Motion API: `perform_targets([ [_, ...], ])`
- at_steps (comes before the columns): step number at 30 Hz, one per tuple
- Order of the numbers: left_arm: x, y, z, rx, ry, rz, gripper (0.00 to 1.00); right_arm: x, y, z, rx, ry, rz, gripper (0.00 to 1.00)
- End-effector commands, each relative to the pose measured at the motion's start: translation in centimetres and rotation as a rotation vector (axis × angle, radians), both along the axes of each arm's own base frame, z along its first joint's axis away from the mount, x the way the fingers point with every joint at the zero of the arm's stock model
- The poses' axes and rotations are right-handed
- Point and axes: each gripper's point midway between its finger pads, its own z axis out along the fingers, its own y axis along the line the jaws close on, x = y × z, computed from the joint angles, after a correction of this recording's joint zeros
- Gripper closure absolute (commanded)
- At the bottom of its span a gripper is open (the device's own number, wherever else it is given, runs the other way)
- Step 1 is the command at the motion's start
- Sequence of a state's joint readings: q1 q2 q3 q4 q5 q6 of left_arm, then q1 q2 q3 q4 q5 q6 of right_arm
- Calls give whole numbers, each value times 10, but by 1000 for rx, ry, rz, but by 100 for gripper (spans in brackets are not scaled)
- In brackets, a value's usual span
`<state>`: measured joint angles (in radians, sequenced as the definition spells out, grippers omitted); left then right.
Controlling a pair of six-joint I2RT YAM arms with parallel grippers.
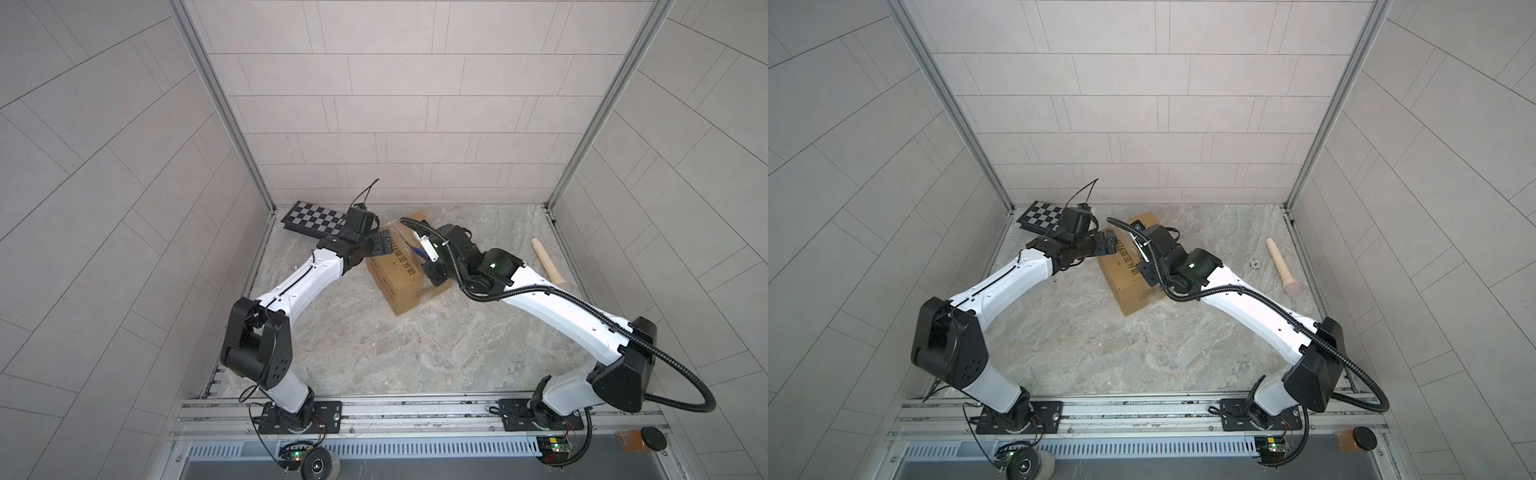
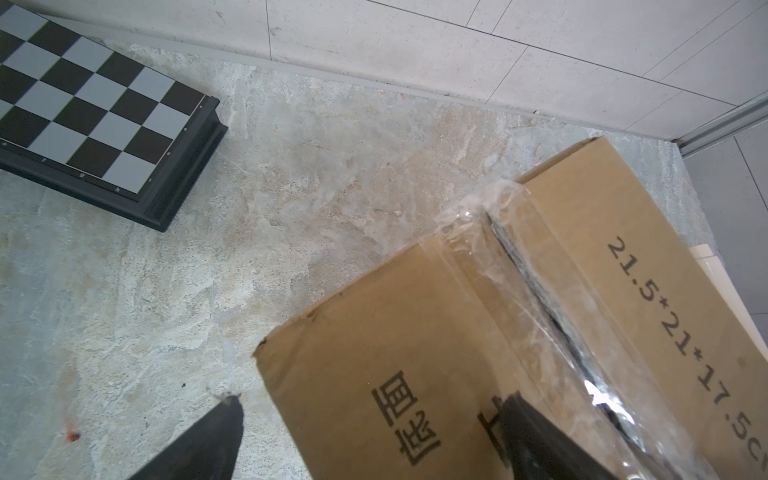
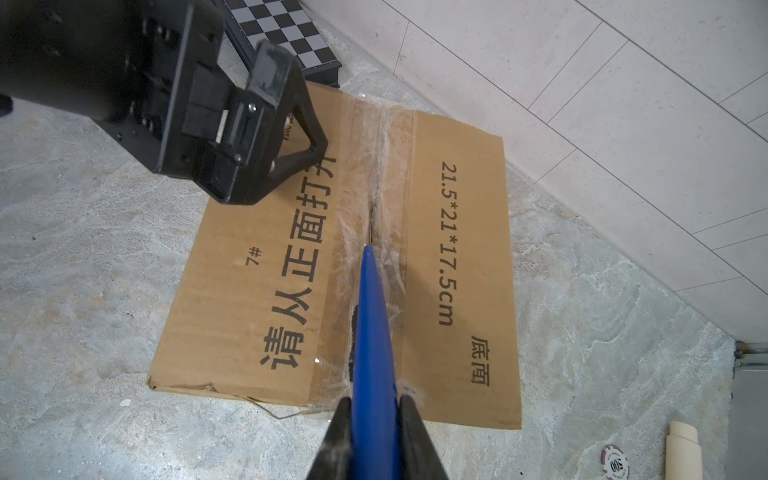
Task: Unpack the express box
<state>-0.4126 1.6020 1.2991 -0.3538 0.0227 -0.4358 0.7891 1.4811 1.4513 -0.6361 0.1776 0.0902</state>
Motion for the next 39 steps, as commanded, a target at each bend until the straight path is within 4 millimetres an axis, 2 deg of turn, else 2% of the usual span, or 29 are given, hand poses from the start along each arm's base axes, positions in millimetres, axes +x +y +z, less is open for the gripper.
perform_targets([
  [1,-6,2,39,-25,-73,-15,0,-7,3,-4,-7,41,43,100],
  [5,-11,5,66,-28,-122,-24,0,-12,7,-2,3,50,82,100],
  [10,-12,8,72,-4,-129,-25,0,-17,15,2,26,60,142,100],
  [19,-5,8,45,106,-57,4,0,-20,20,5,34,67,171,100],
  [24,-4,8,27,162,-21,5,0,-17,12,3,-11,62,144,100],
  [31,-9,13,-2,194,21,17,0,-23,8,-1,-39,77,151,100],
  [39,-9,16,-17,212,39,27,0,-29,-11,-2,-109,78,127,100],
])
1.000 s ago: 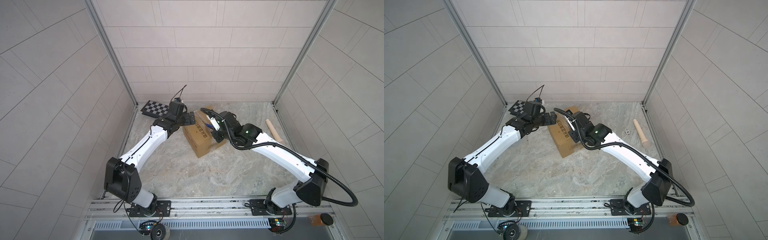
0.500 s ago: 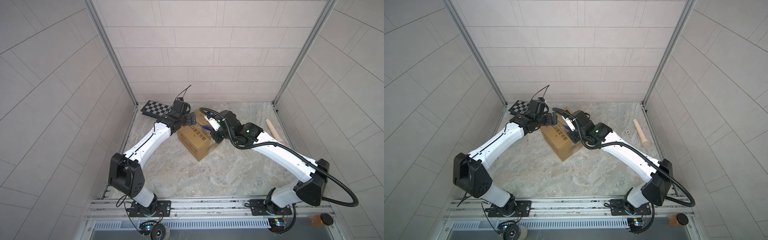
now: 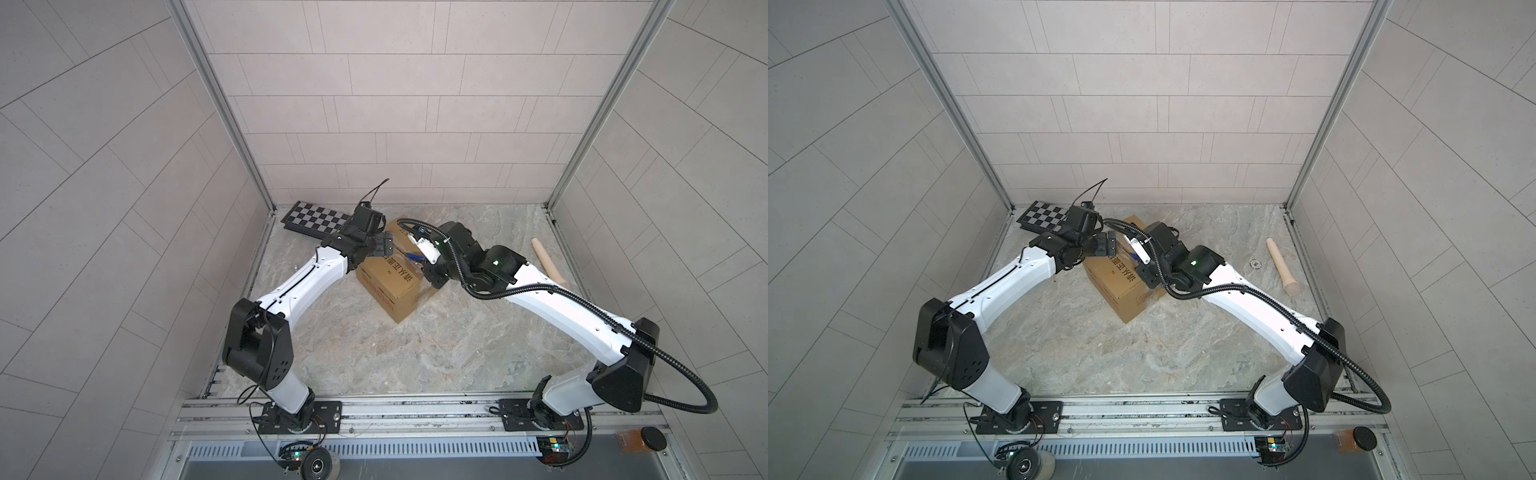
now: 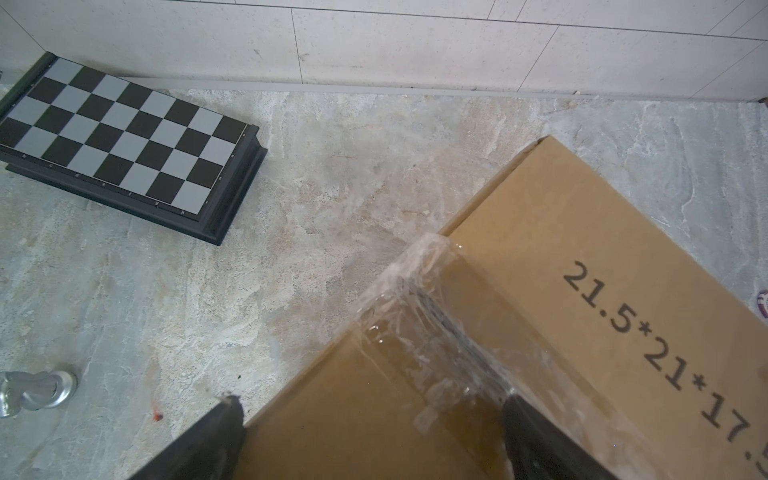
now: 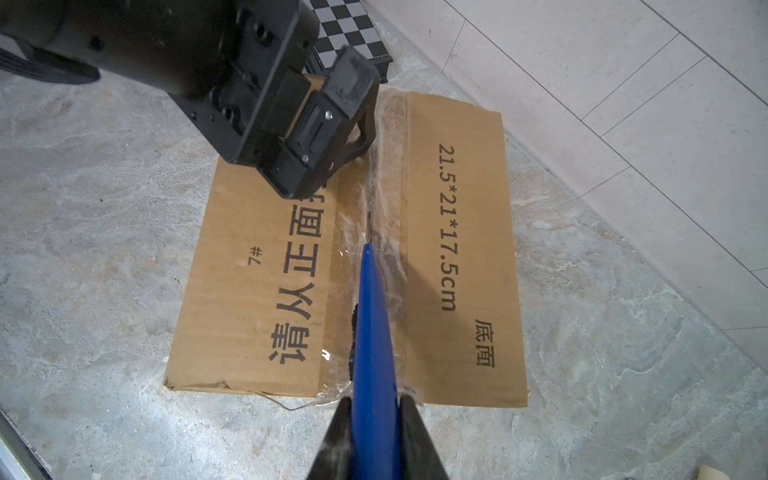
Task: Unpack the express box
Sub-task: 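Hold the tilted box with the left gripper while the right gripper slices the tape farther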
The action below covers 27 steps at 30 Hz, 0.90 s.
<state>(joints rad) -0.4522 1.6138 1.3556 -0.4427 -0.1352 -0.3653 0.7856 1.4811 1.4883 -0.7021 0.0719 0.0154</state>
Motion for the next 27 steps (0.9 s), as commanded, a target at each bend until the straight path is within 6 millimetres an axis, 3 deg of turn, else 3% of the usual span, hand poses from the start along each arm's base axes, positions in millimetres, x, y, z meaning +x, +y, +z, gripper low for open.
perform_targets([
  [1,-8,6,-23,40,58,7,0,-16,-22,-3,-99,24,4,100],
  [12,-9,6,-28,42,68,10,0,-27,-29,-1,-84,38,-2,100],
  [27,-8,-2,-33,-1,82,-1,0,-7,14,-4,26,46,11,100],
])
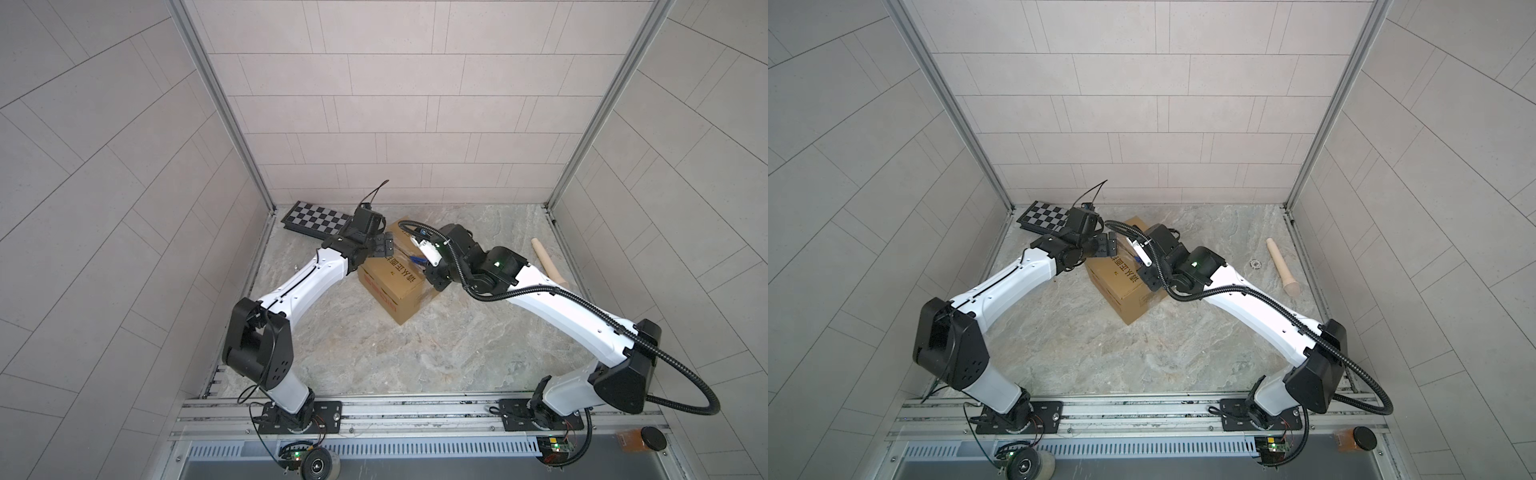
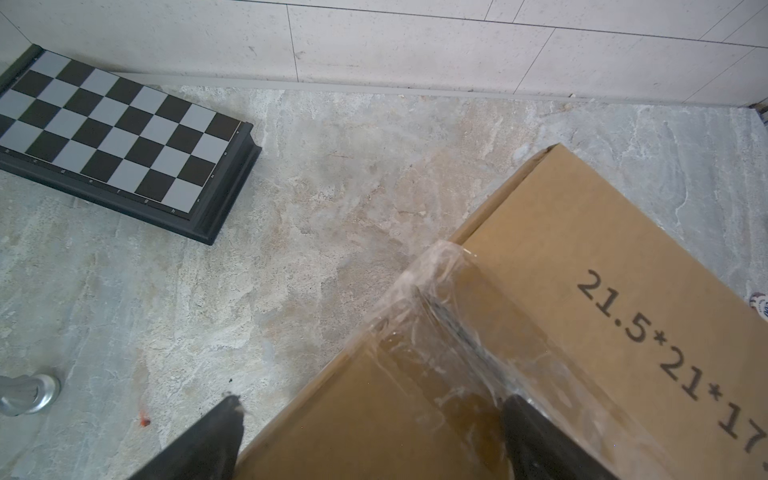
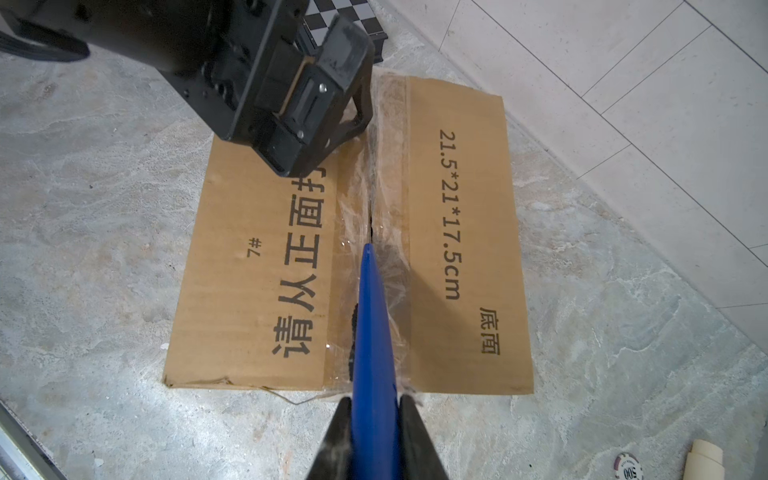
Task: Unpack the express box
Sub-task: 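Hold the tilted box with the left gripper while the right gripper slices the tape farther, then hold the tilted box with the left gripper while the right slices tape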
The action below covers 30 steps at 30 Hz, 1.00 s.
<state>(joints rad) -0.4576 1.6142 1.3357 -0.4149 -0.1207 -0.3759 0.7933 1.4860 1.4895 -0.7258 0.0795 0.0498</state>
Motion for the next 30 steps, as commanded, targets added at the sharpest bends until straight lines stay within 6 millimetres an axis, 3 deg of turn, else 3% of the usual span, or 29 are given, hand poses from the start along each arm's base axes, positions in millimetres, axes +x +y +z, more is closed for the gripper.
perform_targets([
  [1,-7,3,-30,22,86,7,0,-4,15,1,29,21,33,100],
  [10,-8,17,-46,69,124,64,0,-22,-20,6,-92,26,27,100],
  [18,-7,21,-47,63,122,76,0,-43,-43,15,-158,73,43,100],
  [24,-4,15,-46,36,116,60,0,-45,-36,19,-151,93,72,100],
  [30,-1,9,-40,10,98,43,0,-31,-16,19,-138,97,100,100],
])
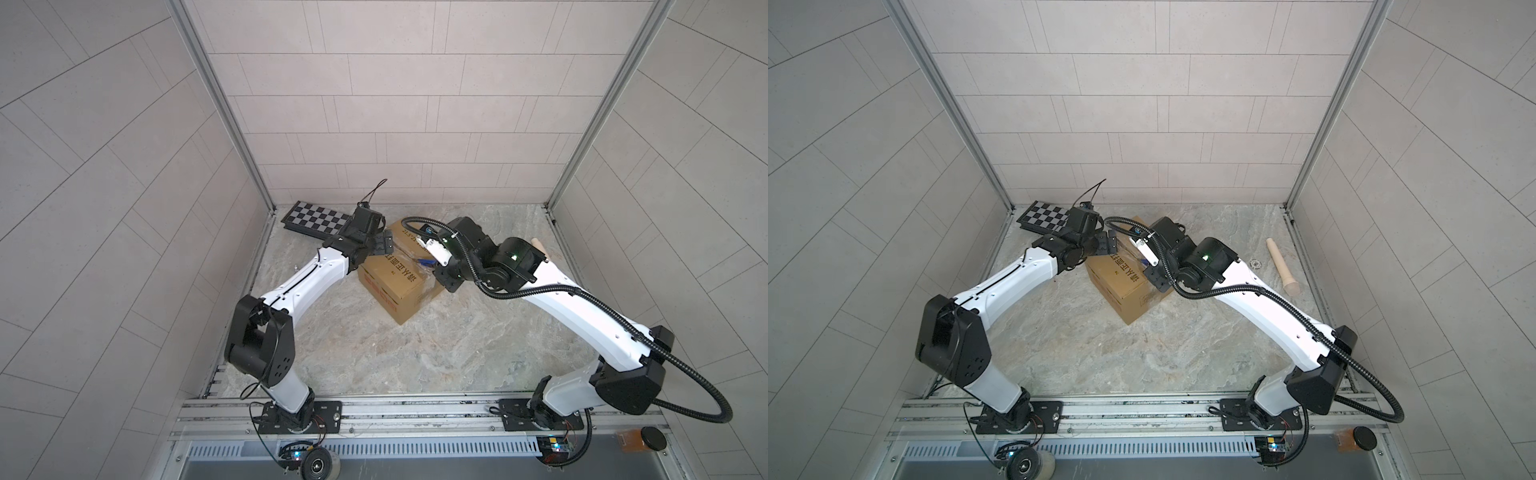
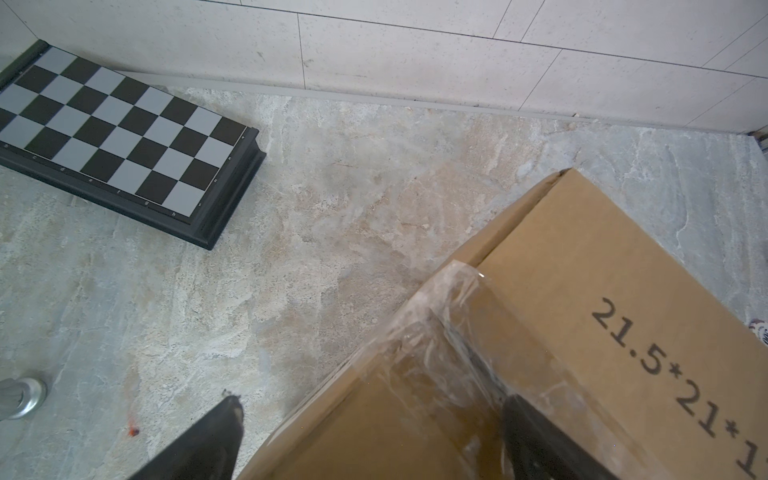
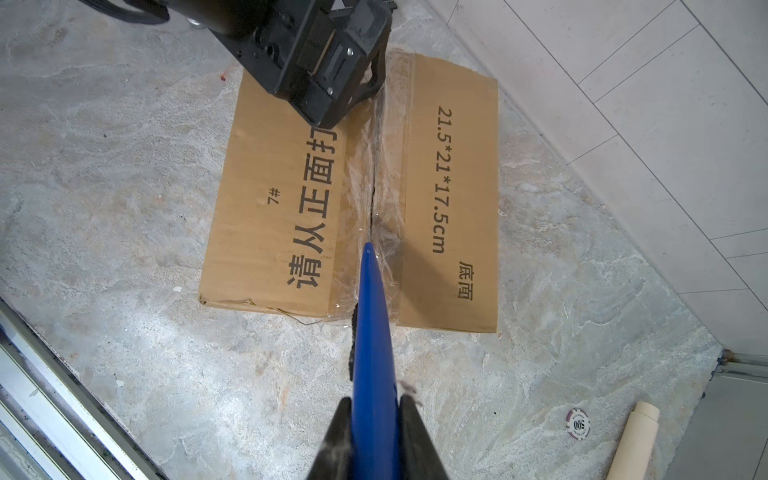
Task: Unpack the express box
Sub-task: 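Hold the tilted box with the left gripper while the right slices tape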
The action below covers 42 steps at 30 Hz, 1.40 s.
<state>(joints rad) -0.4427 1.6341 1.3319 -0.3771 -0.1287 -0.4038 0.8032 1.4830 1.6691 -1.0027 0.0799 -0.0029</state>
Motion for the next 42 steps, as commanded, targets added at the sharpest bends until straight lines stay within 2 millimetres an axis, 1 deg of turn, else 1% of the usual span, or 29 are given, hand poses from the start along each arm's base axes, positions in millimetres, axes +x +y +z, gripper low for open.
perform_targets([
  [1,-9,3,-34,18,107,-2,0,-3,10,-9,-33,48,54,100],
  [6,-5,-4,-31,-16,93,-11,0,9,30,-13,-7,60,72,100],
  [9,-3,-5,-34,-10,101,-13,0,11,31,-16,-17,69,72,100],
  [14,-2,-1,-45,18,126,1,0,4,16,-10,-60,65,63,100],
  [21,-2,6,-55,49,145,24,0,-12,-14,3,-143,62,54,100],
  [23,-2,7,-57,54,148,27,0,-14,-19,7,-156,57,54,100],
  [25,-2,7,-57,52,144,27,0,-16,-20,10,-157,59,65,100],
  [29,-1,5,-57,46,147,22,0,-17,-17,10,-160,74,81,100],
  [32,-1,4,-56,38,144,19,0,-14,-13,7,-161,77,85,100],
  [37,0,2,-55,32,138,15,0,-3,5,-8,-147,98,96,100],
  [42,0,0,-55,20,139,11,0,10,26,-14,-104,94,106,100],
])
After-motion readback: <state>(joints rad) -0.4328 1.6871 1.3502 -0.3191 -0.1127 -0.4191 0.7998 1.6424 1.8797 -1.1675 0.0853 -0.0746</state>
